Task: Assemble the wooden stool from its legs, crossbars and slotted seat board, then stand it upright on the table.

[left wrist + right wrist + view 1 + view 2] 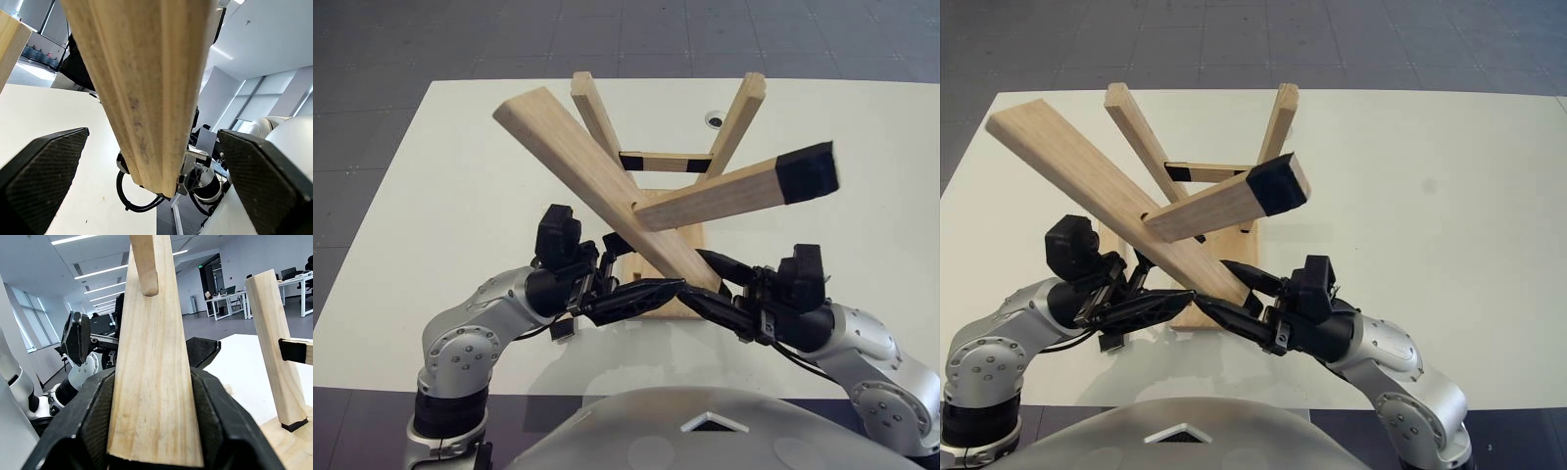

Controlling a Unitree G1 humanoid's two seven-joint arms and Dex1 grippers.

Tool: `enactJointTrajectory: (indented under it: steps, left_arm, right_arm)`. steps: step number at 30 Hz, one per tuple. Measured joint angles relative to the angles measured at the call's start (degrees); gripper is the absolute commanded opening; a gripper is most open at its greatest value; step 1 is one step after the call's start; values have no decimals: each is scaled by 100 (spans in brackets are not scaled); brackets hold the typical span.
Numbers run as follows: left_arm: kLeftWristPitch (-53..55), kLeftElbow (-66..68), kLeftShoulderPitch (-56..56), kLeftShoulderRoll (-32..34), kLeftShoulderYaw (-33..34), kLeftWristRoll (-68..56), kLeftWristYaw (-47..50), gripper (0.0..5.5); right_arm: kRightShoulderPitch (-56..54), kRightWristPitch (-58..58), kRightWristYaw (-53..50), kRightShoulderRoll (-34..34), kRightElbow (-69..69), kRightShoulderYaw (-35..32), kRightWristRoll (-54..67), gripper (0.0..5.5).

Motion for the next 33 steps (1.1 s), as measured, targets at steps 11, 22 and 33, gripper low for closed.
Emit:
enactJointTrajectory:
  steps: [11, 22, 33]
  left_arm:
    - [-205, 5, 4, -1, -74, 26, -149, 472]
    - [-303, -53, 128, -13, 111, -629, -367, 303]
    - [-434, -52, 206, -79, 137, -573, -392, 207]
  right_arm:
    - [-31, 1, -80, 63, 35, 298, 577, 205]
    - [-19, 11, -143, 40, 128, 340, 869, 205]
    - [45, 10, -146, 48, 149, 595, 1000, 205]
